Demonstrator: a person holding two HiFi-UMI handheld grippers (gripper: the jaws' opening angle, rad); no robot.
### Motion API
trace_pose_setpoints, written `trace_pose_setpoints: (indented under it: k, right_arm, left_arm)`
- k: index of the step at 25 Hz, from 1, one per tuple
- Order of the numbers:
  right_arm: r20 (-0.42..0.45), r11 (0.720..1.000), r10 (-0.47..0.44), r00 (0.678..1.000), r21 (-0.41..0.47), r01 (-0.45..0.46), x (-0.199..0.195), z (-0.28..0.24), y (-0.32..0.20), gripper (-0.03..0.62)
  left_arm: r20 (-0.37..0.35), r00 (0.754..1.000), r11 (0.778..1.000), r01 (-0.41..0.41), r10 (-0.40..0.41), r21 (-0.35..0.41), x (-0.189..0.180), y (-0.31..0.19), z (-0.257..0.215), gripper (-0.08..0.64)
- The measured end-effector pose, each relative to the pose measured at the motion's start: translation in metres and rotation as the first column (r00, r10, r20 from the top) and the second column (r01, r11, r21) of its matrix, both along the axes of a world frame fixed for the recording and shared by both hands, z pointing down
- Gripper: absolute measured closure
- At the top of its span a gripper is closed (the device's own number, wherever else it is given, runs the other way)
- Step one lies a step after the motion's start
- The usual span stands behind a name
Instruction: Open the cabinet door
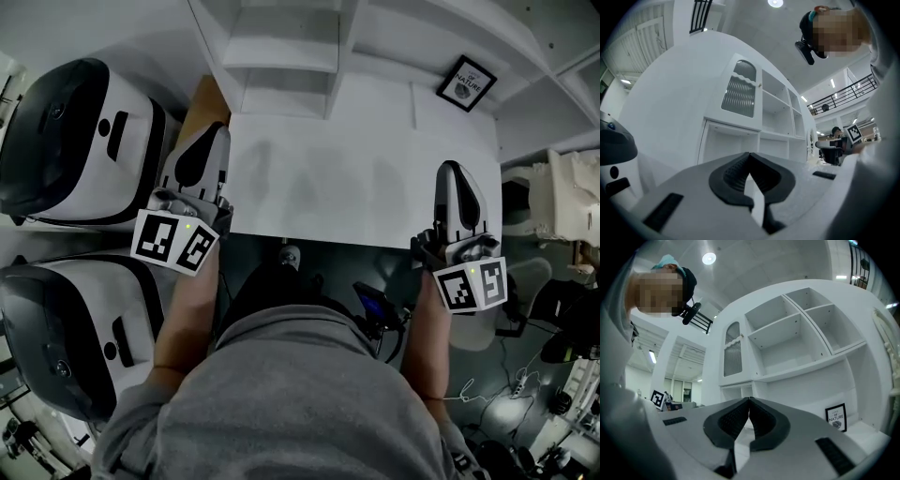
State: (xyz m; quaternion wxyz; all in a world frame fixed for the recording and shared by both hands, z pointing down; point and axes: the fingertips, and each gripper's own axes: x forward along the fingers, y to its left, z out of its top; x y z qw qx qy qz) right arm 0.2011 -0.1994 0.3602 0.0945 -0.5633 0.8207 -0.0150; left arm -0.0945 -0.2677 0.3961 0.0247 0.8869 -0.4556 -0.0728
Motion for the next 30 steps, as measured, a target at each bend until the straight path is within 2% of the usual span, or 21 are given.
trace_pose_setpoints:
  k: [14, 22, 30]
  right_arm:
    - [-0.015, 0.999, 0.039, 0.999, -0.014, -0.040, -0.004, 0.000, -0.052, 0.566]
    - [-0.022, 1.000, 0.005, 1.000, -0.022, -0.005, -0.002, 0.000, -0.066, 0.566]
    - [-0.011, 0.996, -0.078, 0.997, -0.036, 0.078, 0.006, -0.001, -0.074, 0.566]
  left_arm:
    - [-0.008, 0.998, 0.998, -0.055, 0.055, -0.004, 0.006, -0.058, 0.001, 0.554]
    - [-0.018, 1.000, 1.000, -0.022, 0.022, -0.014, 0.007, -0.060, 0.005, 0.554]
    - [-0.023, 0.999, 0.999, 0.042, -0.042, -0.027, 0.016, -0.046, 0.002, 0.554]
